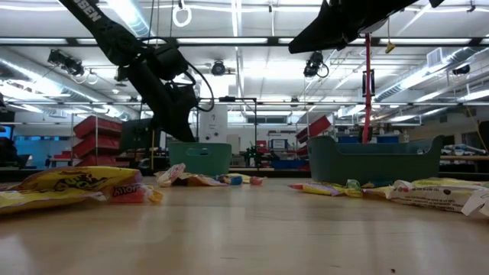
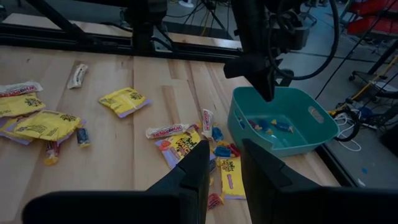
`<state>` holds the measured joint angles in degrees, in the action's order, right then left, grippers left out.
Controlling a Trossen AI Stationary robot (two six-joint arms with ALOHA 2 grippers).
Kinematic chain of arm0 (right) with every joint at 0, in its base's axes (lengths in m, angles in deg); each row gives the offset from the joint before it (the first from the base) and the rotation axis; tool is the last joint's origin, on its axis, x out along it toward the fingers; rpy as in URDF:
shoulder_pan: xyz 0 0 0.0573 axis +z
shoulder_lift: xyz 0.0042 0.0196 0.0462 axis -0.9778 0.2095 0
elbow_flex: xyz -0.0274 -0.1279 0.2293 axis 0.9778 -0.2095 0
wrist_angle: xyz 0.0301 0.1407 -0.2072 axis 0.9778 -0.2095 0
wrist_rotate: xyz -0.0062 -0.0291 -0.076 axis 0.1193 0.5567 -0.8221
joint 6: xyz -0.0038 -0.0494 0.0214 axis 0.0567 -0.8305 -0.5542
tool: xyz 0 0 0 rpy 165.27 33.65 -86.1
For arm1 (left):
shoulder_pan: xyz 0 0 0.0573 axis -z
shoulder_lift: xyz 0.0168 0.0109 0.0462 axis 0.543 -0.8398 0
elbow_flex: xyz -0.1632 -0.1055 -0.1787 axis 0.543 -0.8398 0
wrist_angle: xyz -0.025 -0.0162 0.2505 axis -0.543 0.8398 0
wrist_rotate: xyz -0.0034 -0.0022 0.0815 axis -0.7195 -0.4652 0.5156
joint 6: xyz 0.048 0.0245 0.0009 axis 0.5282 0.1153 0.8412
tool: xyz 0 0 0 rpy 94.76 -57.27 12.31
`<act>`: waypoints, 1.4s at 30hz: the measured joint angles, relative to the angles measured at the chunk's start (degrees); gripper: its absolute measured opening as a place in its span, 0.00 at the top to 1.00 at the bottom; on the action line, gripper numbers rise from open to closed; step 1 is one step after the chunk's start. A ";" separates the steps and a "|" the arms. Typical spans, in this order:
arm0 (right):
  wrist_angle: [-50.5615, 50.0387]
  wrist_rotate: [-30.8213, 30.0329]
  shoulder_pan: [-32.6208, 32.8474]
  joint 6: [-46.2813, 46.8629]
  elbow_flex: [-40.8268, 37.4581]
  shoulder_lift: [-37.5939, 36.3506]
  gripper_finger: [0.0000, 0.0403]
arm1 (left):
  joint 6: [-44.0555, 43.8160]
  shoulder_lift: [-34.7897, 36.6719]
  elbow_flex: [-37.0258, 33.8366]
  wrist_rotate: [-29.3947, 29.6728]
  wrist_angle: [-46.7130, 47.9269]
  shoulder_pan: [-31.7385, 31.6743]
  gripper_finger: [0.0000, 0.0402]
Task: Sort candy
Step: Put the violet candy into the green bin
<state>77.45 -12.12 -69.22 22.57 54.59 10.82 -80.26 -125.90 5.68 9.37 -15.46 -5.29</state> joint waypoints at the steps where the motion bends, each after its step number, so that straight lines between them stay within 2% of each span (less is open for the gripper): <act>1: 0.00 -0.01 0.01 0.00 0.00 0.00 0.81 | -0.02 0.00 0.00 0.00 0.00 0.00 0.82; 4: 0.00 0.00 0.01 0.00 0.00 0.00 0.81 | -0.56 0.37 -0.01 -2.33 0.23 0.01 0.80; 10: 0.00 0.00 0.01 0.04 0.00 0.00 0.81 | -2.12 6.09 -0.04 -16.17 1.92 1.43 0.79; 12: 0.01 0.00 -0.04 0.07 0.00 0.00 0.81 | -2.16 8.79 -0.04 -20.10 3.73 3.36 0.79; 15: 0.02 0.00 -0.24 0.09 0.00 0.00 0.81 | -2.14 12.86 -0.06 -22.93 7.55 8.22 0.79; 19: 0.05 0.00 -0.56 0.11 0.00 0.00 0.81 | -2.17 17.23 -0.04 -22.70 12.42 16.79 0.79; 27: 0.07 0.00 -0.70 0.46 0.00 0.00 0.81 | -4.99 19.45 -0.04 -14.37 18.20 32.07 0.79; 36: 0.09 0.00 -0.72 0.66 0.00 0.00 0.81 | -5.37 18.03 -0.73 -11.47 18.01 45.29 0.79; 42: 0.28 0.00 -0.72 0.81 0.00 0.00 0.81 | -12.31 17.04 -6.23 -10.86 11.08 51.36 0.79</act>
<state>77.73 -12.12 -69.94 23.38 54.59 10.82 -92.57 -108.86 -0.56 -1.49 -4.38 46.07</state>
